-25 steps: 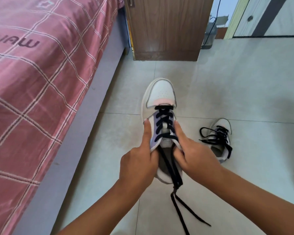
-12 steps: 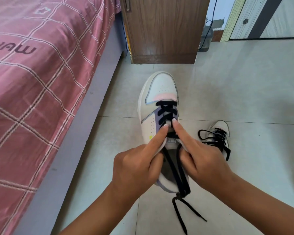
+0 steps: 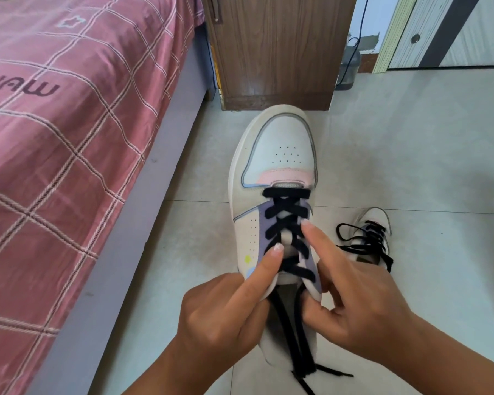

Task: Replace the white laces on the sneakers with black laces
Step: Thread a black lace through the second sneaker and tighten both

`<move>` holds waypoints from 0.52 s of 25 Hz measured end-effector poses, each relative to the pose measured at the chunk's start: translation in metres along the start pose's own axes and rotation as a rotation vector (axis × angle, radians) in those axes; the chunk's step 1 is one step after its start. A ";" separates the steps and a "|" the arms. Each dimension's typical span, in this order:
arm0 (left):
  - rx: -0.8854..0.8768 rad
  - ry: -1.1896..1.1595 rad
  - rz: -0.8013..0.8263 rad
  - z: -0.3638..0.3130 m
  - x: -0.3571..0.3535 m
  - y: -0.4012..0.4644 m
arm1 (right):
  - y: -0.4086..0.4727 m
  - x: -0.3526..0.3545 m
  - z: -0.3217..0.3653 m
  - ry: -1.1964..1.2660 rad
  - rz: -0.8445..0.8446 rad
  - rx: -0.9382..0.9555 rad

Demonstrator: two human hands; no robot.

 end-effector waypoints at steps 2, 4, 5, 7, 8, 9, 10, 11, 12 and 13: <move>-0.019 0.044 0.018 -0.001 0.001 0.002 | 0.003 -0.001 0.002 0.007 0.067 -0.009; -0.030 0.100 0.058 -0.001 0.001 0.004 | 0.007 0.002 -0.002 0.030 0.117 -0.029; -0.033 0.123 0.079 0.000 0.000 0.004 | 0.009 0.003 -0.009 0.060 0.143 -0.069; -0.036 0.159 0.128 0.000 -0.005 0.001 | 0.016 0.005 -0.026 0.125 0.176 -0.192; -0.034 0.177 0.154 0.000 -0.008 -0.001 | 0.019 0.004 -0.034 0.119 0.185 -0.234; -0.030 0.190 0.174 0.000 -0.012 -0.003 | 0.021 0.000 -0.039 0.102 0.209 -0.259; -0.024 0.193 0.187 -0.001 -0.015 -0.005 | 0.021 -0.007 -0.043 0.109 0.248 -0.295; -0.020 0.192 0.196 -0.001 -0.017 -0.006 | 0.021 -0.014 -0.047 0.140 0.296 -0.353; -0.020 0.192 0.201 -0.003 -0.018 -0.007 | 0.020 -0.021 -0.051 0.194 0.345 -0.418; -0.022 0.194 0.204 -0.004 -0.018 -0.006 | 0.019 -0.024 -0.053 0.248 0.367 -0.467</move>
Point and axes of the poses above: each hand's wrist, its own y-axis towards the middle knuckle, its own x-axis out of the back of the hand, z = x × y, the point moved 9 cm from there along y, towards the middle knuckle, and after that the axes turned 6 degrees about -x, right-handed, at the moved point
